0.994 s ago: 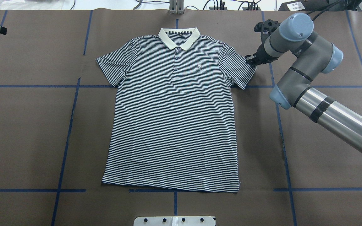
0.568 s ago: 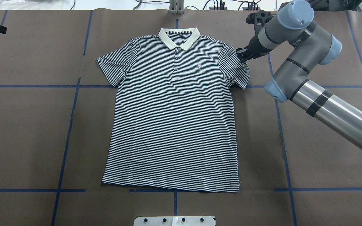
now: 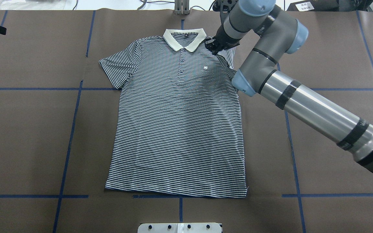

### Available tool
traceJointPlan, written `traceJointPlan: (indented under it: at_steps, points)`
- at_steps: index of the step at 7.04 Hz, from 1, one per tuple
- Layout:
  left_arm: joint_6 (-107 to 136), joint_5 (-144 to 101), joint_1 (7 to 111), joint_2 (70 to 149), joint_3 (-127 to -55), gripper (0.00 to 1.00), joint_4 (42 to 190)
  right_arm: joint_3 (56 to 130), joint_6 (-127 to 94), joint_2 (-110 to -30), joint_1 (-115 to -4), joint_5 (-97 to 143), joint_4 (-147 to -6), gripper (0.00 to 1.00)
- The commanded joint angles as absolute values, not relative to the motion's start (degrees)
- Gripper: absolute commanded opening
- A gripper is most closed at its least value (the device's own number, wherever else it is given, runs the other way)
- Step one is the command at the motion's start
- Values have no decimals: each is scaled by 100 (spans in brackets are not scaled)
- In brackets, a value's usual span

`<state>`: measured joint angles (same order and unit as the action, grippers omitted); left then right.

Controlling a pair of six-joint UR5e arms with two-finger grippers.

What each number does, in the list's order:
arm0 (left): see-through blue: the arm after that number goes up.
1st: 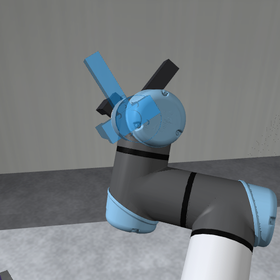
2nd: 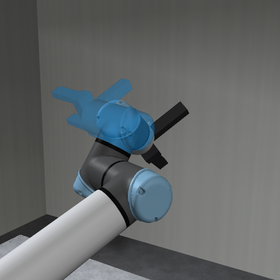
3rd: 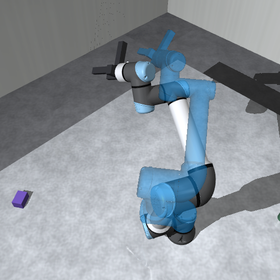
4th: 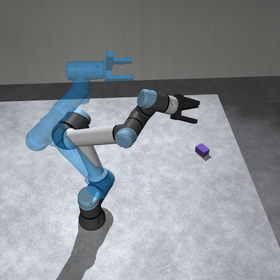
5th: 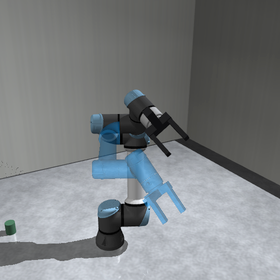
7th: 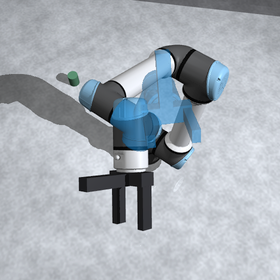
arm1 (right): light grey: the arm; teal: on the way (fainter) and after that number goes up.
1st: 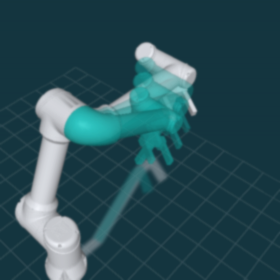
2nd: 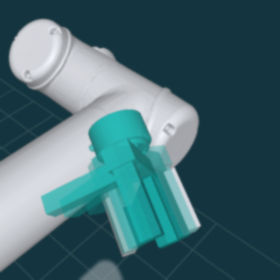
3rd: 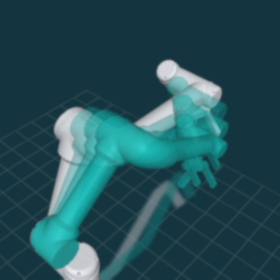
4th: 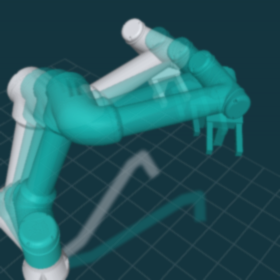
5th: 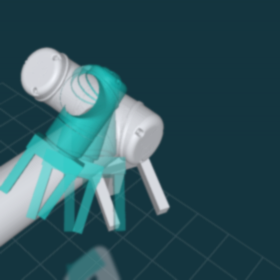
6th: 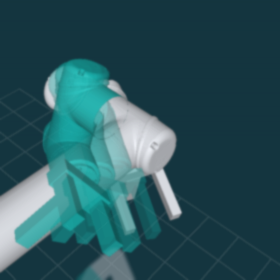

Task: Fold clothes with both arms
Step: 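Fold the sleeve nearest the right gripper onto the shirt while the left arm approaches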

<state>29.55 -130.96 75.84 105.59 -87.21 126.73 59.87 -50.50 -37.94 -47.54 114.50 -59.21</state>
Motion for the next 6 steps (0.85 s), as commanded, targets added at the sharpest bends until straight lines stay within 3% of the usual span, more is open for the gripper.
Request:
traceJointPlan:
  at_steps: [1,2,3,5,6]
  points:
    - [2971,-13096,7585,10573,-8771,100,12674,5389,-5054,-3401,-4553,10927,-5950,0]
    - [3066,-13087,7585,10573,-8841,100,12665,5335,-5062,-3410,-4431,10664,-5924,72]
    - [3241,-13078,7576,10617,-8929,100,12665,5352,-5062,-3428,-4430,10652,-5898,100]
    - [3853,-12415,7254,11053,-8877,100,12604,5431,-5421,-3436,-4491,10905,-5906,100]
    - [4859,-12045,6581,11300,-8720,100,12604,5771,-5867,-3567,-4639,11316,-6089,100]
